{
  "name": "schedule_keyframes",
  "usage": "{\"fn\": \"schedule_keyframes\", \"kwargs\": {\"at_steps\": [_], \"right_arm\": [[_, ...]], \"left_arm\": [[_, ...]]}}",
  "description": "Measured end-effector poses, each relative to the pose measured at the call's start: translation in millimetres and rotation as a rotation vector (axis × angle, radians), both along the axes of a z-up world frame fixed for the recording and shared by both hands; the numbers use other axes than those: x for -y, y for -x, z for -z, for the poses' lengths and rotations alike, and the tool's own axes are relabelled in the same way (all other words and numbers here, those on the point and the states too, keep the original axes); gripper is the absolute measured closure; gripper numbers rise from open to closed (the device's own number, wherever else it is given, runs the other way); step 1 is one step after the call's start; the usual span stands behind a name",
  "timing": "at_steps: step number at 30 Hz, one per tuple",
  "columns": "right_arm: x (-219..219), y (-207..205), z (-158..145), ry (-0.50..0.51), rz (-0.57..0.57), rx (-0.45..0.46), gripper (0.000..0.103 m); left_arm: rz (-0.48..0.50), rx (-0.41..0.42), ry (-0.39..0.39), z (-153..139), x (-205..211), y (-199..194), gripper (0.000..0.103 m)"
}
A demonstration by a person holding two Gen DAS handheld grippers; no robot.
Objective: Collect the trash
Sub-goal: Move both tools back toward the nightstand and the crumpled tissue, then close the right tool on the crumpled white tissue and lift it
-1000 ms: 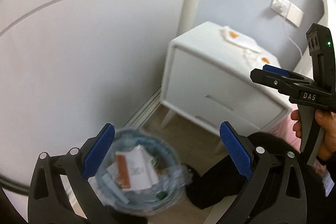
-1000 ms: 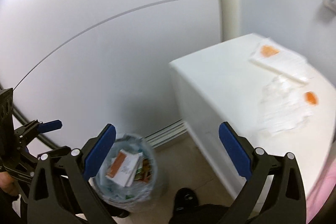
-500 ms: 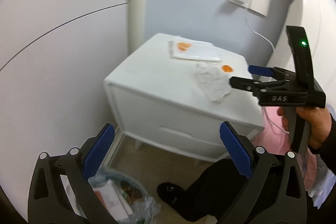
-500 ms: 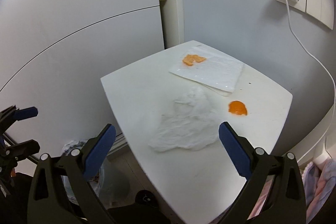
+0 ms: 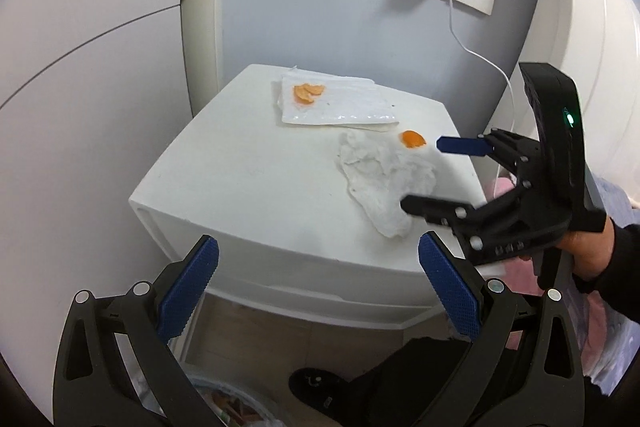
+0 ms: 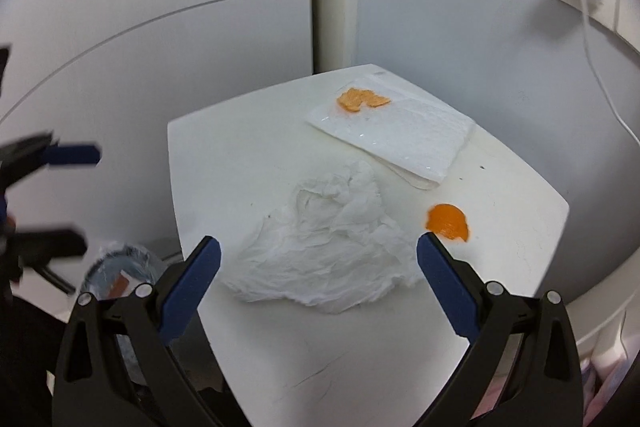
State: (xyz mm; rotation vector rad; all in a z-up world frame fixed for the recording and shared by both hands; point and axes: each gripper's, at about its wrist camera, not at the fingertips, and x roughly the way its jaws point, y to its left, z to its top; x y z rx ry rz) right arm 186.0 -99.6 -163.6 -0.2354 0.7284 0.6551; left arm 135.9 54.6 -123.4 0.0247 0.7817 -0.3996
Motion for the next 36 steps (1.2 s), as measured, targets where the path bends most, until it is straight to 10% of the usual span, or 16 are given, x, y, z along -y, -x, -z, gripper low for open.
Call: {"fn": "schedule_keyframes", "kwargs": {"at_steps": [6,9,17,24,36], "right_arm": [[-6,-8,13,-0.01,-0.035,-0.029,0.008],[-6,-13,18,-0.009,-0.028,-0.041,0.033],[-10,-13,20,0.019,-0.039,-0.042,0.048],[-7,-11,19,0.01,-0.026,-0.031,0.089],[12,9,-20,-0.107,-0.015,-0.013,0.093]], "left_arm": [[0.102,-0.03,-0.021,12,7,-26,0.006],[0.132,-0.037,-0.026,16,11,-36,0.006],[0.16,-0.049,0.003,25,18,-47,0.006],[0.143,-0.051,0.009,26,21,-43,0.006],[0.13,-0.002,0.01,-5,21,-20,0.006]]}}
